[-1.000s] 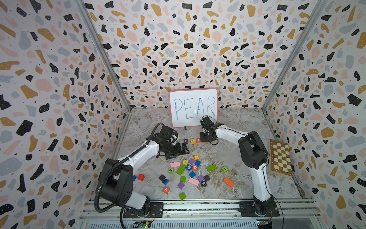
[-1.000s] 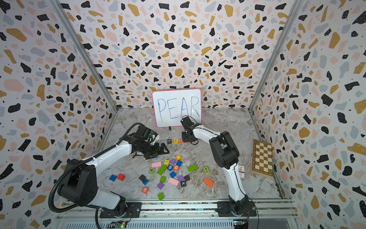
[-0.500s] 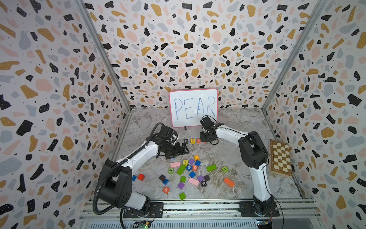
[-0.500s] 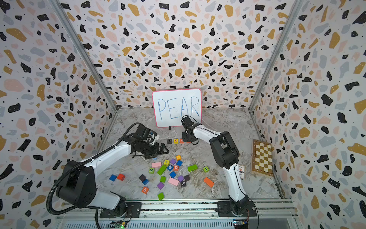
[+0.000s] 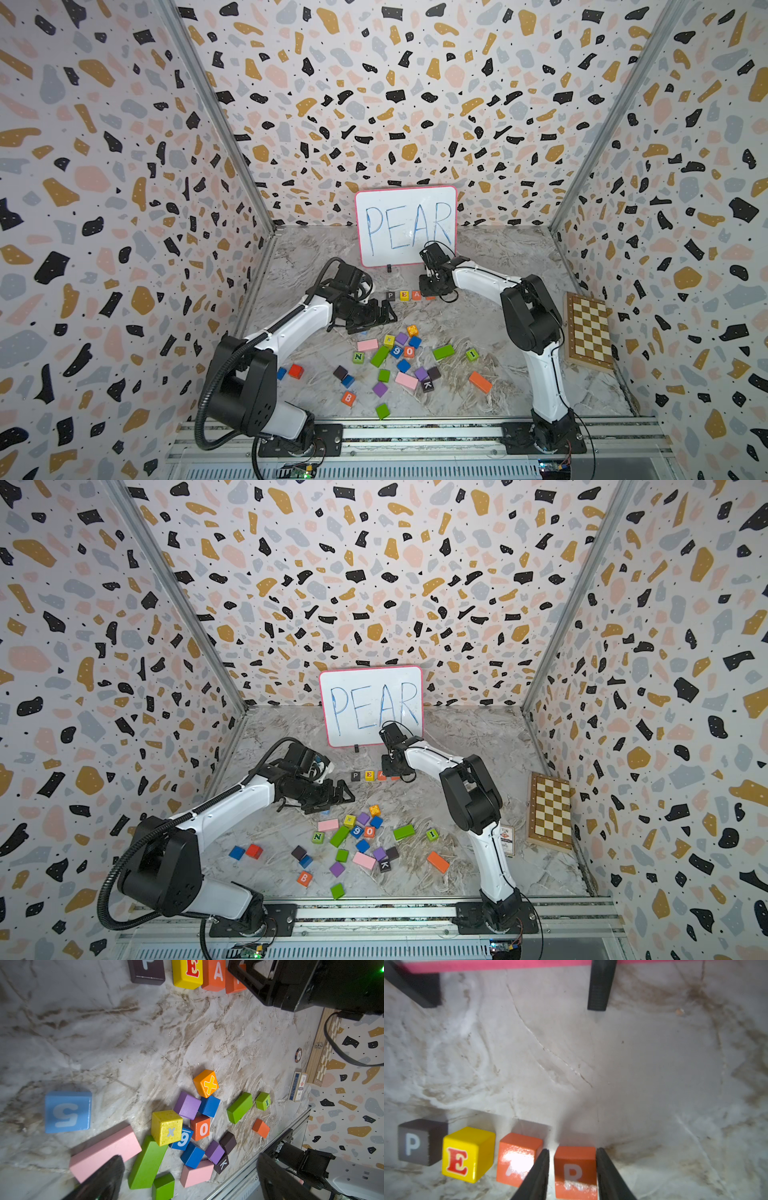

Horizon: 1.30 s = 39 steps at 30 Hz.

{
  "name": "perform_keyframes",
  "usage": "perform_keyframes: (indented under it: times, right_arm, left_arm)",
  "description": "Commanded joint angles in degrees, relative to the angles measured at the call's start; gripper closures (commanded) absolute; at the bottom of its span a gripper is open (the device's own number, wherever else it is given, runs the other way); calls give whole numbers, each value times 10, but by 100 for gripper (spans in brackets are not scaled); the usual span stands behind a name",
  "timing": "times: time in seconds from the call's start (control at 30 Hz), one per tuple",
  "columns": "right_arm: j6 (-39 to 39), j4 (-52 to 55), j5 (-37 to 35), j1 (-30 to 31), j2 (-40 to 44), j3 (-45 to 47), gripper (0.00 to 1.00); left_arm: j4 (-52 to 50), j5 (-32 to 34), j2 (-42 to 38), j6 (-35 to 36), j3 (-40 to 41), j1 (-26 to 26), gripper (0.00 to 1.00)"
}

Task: Spell the uppercase word “pear” with letter blocks
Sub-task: Place the letter block at the center of the board, then reset both arms

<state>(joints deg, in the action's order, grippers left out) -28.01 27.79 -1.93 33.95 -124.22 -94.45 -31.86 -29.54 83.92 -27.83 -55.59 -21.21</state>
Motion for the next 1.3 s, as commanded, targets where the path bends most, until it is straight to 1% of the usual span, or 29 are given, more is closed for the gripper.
perform_keyframes:
  times: [0.0, 0.07, 0.17, 0.23, 0.3, 0.33, 0.4, 0.47, 0.5, 0.53, 0.57, 0.63, 0.7, 0.73, 0.8, 0.87, 0.9, 0.97, 1.07, 1.17, 1.2, 1.23, 1.27]
  right_arm:
    - [4, 10, 2, -2, 18, -27, 60]
    - [11, 7, -1, -1, 24, -27, 60]
    - [30, -8, -26, 1, 42, -19, 60]
    - [65, -44, -62, 8, 73, 9, 60]
    - [110, -129, -124, 16, 125, 84, 59]
    - [129, -175, -138, 14, 150, 121, 59]
    - [156, -226, -160, 2, 186, 171, 59]
    - [193, -282, -157, -19, 223, 229, 59]
    - [207, -308, -152, -30, 241, 259, 59]
    - [215, -345, -157, -42, 260, 293, 59]
    - [217, -371, -156, -59, 281, 325, 58]
    - [236, -414, -134, -88, 320, 381, 56]
    - [272, -462, -137, -105, 355, 435, 54]
    - [295, -484, -152, -107, 369, 460, 54]
    - [341, -515, -171, -113, 386, 500, 54]
    - [348, -540, -194, -123, 386, 528, 55]
    - [334, -545, -189, -137, 383, 537, 55]
    - [309, -578, -162, -172, 380, 571, 57]
    - [318, -653, -111, -210, 393, 637, 57]
    - [332, -757, -15, -249, 413, 713, 54]
    - [338, -788, 5, -255, 416, 728, 42]
    - [340, -802, 20, -261, 415, 733, 3]
    - [336, -797, 41, -272, 409, 729, 0]
  left_arm:
    - [0, -7, -17, 4, 5, 3, 1]
    - [-1, -12, -16, 6, 4, 3, 1]
    - [-7, -14, -22, 11, -6, 2, 1]
    - [-27, 9, -38, 25, -23, 2, 1]
    - [-36, 65, -61, 38, -29, 3, 1]
    - [-24, 92, -75, 52, -22, 3, 1]
    - [17, 174, -107, 66, 8, 4, 1]
    - [64, 282, -124, 87, 44, 6, 1]
    - [78, 325, -124, 99, 53, 8, 1]
    - [82, 378, -120, 105, 56, 15, 1]
    - [82, 412, -111, 115, 52, 26, 1]
    - [87, 449, -93, 140, 42, 44, 1]
    - [107, 474, -74, 168, 40, 60, 1]
    - [120, 483, -65, 175, 41, 69, 1]
    - [157, 473, -55, 193, 51, 86, 1]
    - [208, 470, -45, 206, 71, 99, 1]
    - [242, 467, -40, 209, 82, 104, 1]
    - [286, 454, -30, 213, 98, 113, 1]
    - [319, 426, -10, 230, 104, 131, 1]
    - [396, 366, -19, 229, 149, 159, 1]
    - [400, 347, -14, 226, 153, 171, 1]
    - [411, 350, -8, 218, 161, 177, 1]
    - [430, 354, -8, 221, 173, 179, 0]
